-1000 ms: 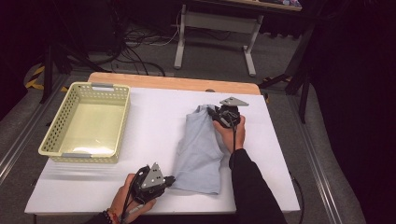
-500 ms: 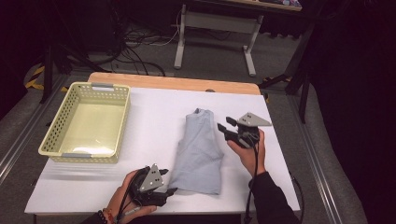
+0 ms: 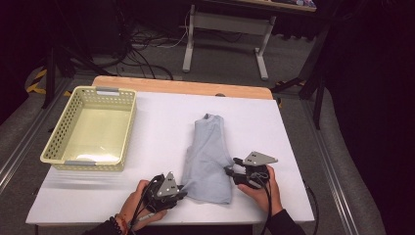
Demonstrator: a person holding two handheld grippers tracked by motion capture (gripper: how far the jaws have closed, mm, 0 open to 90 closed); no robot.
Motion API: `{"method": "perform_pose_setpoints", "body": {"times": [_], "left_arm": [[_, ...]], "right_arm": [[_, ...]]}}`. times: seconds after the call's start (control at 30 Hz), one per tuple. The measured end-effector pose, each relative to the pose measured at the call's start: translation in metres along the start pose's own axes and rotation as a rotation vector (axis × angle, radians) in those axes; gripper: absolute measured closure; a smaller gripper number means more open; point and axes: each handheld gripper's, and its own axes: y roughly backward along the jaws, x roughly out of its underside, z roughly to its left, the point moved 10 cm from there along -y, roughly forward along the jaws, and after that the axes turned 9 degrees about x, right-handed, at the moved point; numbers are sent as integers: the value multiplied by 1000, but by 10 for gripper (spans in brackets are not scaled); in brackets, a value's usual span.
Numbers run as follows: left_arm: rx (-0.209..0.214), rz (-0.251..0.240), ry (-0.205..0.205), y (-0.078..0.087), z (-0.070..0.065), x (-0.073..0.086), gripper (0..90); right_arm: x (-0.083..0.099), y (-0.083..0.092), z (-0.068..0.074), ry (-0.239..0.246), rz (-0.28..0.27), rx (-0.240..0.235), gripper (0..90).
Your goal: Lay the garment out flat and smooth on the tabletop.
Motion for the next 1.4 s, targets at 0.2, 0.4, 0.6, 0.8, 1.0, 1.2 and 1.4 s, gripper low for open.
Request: {"method": "perform_pose_setpoints", "body": {"times": [0.2, 0.4, 0.6, 0.8, 1.0, 1.2, 1.4], "left_arm": [[9, -9, 14, -5, 2, -4, 770], [8, -14, 5, -12, 7, -12, 815], [-4, -9, -15, -16, 7, -16, 823], [-10, -7, -40, -5, 3, -14, 789], [-1, -41, -61, 16, -7, -15, 764], [52, -61, -89, 27, -19, -18, 885], [13, -141, -79, 29, -7, -45, 896]], "right_arm": [[2, -15, -5, 0, 46, 10, 523], [-1, -22, -9, 13, 56, -25, 676], [-8, -25, -15, 56, 36, 42, 676], [-13, -9, -19, 16, -31, 45, 563], [-27, 17, -20, -17, -134, 55, 653], [-48, 26, -10, -19, -206, 26, 882], [-45, 4, 12, 50, -145, 3, 900]]}}
